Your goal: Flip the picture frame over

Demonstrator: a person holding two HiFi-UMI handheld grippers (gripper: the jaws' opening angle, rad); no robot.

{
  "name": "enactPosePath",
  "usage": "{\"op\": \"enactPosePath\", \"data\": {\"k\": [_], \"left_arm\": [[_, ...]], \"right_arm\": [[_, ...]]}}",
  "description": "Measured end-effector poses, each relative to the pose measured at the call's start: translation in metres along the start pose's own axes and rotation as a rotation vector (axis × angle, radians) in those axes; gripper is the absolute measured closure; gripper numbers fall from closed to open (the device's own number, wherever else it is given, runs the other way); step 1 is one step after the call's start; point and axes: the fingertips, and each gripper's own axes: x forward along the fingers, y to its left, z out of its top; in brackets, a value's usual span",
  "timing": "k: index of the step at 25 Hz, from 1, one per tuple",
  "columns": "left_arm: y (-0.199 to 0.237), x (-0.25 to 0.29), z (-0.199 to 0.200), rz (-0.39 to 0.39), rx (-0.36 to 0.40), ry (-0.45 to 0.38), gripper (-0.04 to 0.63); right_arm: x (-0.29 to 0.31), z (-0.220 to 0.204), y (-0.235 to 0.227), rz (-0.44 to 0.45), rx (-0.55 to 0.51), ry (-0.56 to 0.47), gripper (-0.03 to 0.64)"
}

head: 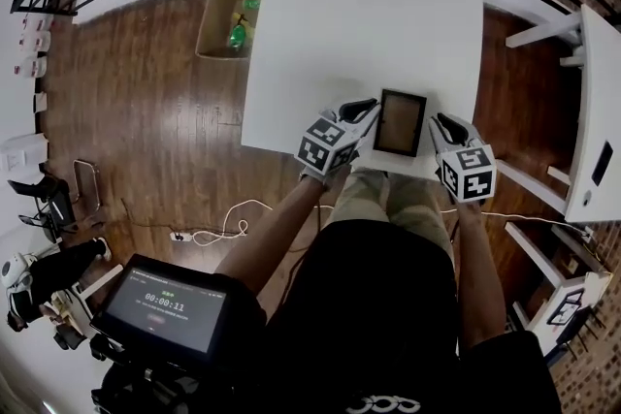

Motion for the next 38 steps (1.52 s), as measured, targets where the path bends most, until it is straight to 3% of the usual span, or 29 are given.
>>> {"op": "enactPosePath", "data": {"k": [2,9,14,22,29,38], "left_arm": [[-0.025,-0.021,0.011,-0.027,-0.011,-0.048,0.58],[-0.099,-0.069,0.023,-0.068,0.0,-0.164,0.581],[-0.145,-0.1,0.02,-0.047,0.045,-0.218,0.581],[-0.228,-0.149,-0.003,0.038,0.146,-0.28,0.581],[-0.347,-0.178,-0.04,0.052,0.184,-0.315,0.581],[-0.433,-0.208,-0.055,0.086,0.255,-0.368,0.581]], "right_arm": [[-0.034,0.006,0.012,-0.009,-0.032,-0.049,0.624],[-0.112,0.002,0.054,0.036,-0.145,-0.145,0.624],[-0.149,-0.006,0.081,0.07,-0.248,-0.21,0.624],[-0.224,-0.05,0.108,0.096,-0.318,-0.329,0.624],[-0.326,-0.129,0.112,0.111,-0.31,-0.365,0.624],[-0.399,-0.172,0.132,0.135,-0.335,-0.435,0.624]]}}
